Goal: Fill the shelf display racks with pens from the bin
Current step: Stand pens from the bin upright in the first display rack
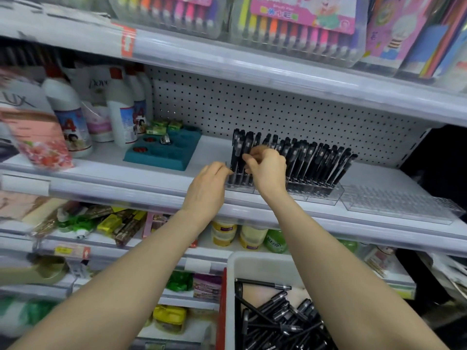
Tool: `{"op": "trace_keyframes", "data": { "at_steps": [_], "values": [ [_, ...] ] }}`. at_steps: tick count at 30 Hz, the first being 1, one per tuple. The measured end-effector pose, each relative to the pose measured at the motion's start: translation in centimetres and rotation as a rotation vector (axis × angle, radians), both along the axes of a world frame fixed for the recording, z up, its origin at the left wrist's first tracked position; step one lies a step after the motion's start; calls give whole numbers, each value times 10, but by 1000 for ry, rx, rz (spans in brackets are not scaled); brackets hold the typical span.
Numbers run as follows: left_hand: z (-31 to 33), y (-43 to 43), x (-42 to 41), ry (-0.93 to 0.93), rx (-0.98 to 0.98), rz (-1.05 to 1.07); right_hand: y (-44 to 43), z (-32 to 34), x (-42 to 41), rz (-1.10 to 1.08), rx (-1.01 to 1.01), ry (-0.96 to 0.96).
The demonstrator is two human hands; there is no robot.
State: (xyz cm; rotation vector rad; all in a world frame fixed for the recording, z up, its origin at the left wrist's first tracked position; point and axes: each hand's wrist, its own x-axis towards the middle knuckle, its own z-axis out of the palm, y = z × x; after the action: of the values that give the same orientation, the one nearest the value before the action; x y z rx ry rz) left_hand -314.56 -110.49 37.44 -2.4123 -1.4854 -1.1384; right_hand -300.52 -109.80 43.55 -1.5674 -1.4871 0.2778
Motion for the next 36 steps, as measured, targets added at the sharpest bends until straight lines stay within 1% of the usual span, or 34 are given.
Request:
{"op": "trace_keyframes", "data": {
  "at_steps": [5,10,15,18,20,22,24,27,33,36],
  "values": [
    [-1,-6,1,19,-12,4,-10,-5,7,31,12,16],
    [-14,-33,12,-25,-26,30,-45,-15,31,62,83,56],
    [-42,-70,49,-60,-18,-60,-94,-54,70,67,30,122],
    [-66,-91,74,-8,-145,-74,-128,-88,93,44,-19,24],
    [-83,-105,88,34,-266,-58,-147,-109,106,75,-80,14],
    [-98,-115,96,108,-324,-26,-159,-130,117,95,-172,3],
    [-109,-120,99,200,-314,14,-167,-152,126,93,-260,-70],
    [-110,-121,100,214,-288,43,-176,-177,133,126,-414,-234],
    [-110,-121,101,253,-274,47,-168,-186,130,192,-470,-510],
    [-113,-120,101,255,-224,73,-168,-191,127,209,-527,-569]
  ]
}}
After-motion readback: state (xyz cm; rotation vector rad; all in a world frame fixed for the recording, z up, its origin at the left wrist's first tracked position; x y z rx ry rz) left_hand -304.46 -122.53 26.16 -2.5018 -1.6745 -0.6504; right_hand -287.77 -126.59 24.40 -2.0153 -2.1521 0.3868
